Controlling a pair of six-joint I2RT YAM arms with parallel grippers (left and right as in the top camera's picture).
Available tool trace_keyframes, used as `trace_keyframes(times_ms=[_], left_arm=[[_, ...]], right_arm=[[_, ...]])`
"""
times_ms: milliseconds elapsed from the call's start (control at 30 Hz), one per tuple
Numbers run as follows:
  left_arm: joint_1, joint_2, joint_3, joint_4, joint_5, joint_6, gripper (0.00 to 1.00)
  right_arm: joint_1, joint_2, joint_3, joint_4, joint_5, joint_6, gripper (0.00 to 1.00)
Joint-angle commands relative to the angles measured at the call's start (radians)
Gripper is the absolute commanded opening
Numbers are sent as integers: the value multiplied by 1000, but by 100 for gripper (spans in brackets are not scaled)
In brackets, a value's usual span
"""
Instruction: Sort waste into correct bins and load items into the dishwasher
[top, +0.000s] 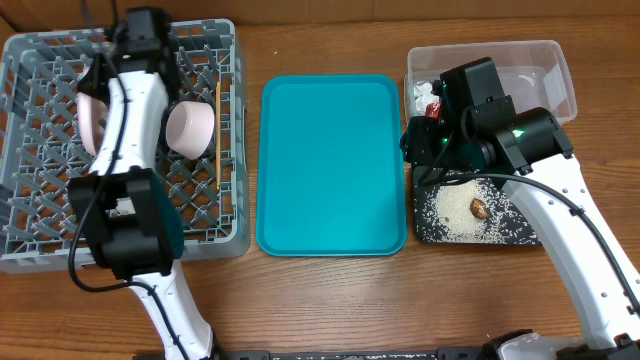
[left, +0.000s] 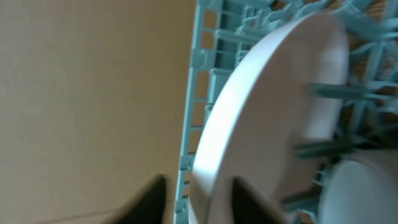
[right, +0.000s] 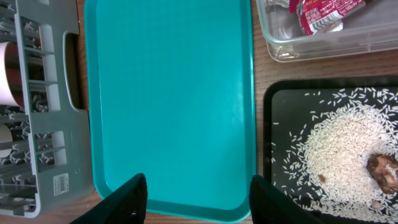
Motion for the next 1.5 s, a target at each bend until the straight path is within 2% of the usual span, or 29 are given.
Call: trace_keyframes(times_ms=[0,200,367,433,467,667,800,900,1100,1133,1233,1333,1467], left_arm=[[-11,21,-5,-12,-59,-19,52],[-11,-35,-5,-51,-67,-150,72],[-11,-175,-5,-84,145,-158,80],[-12,-237,-5,-104,246,-158,88],[-13,-264,-5,-120,299,-157,100],[-29,-398,-5,-253,703,-172,100],[-58,-507,-2,-357,920,-250,100],[-79,-652,-2,-408,1072,-327,100],[-85,-872,-3,-455,1156,-416,100],[-86,-895,-3,-471,1164,-426,100],[-85,-946,-3,-521,1190,-441,100],[-85,-962,-3,-507,1224,-484,100],[-85,-955,-3,-530,1221,-486,100]], right_arm=[[4,-5,13,7,16,0,54],[4,-5,13,7,16,0,54],[4,-5,13,8,16,1,54],[4,-5,13,10,16,1,54],[4,-5,13,11,16,1,53],[4,-5,13,12,16,0,53],[3,-6,16,41,45,-31,54],[4,-34,53,56,72,-72,60],[4,-139,117,102,76,-139,70],[4,-158,117,110,76,-139,74],[4,-208,117,116,76,-138,100],[4,-223,117,110,76,-138,100],[4,-220,117,65,76,-138,100]])
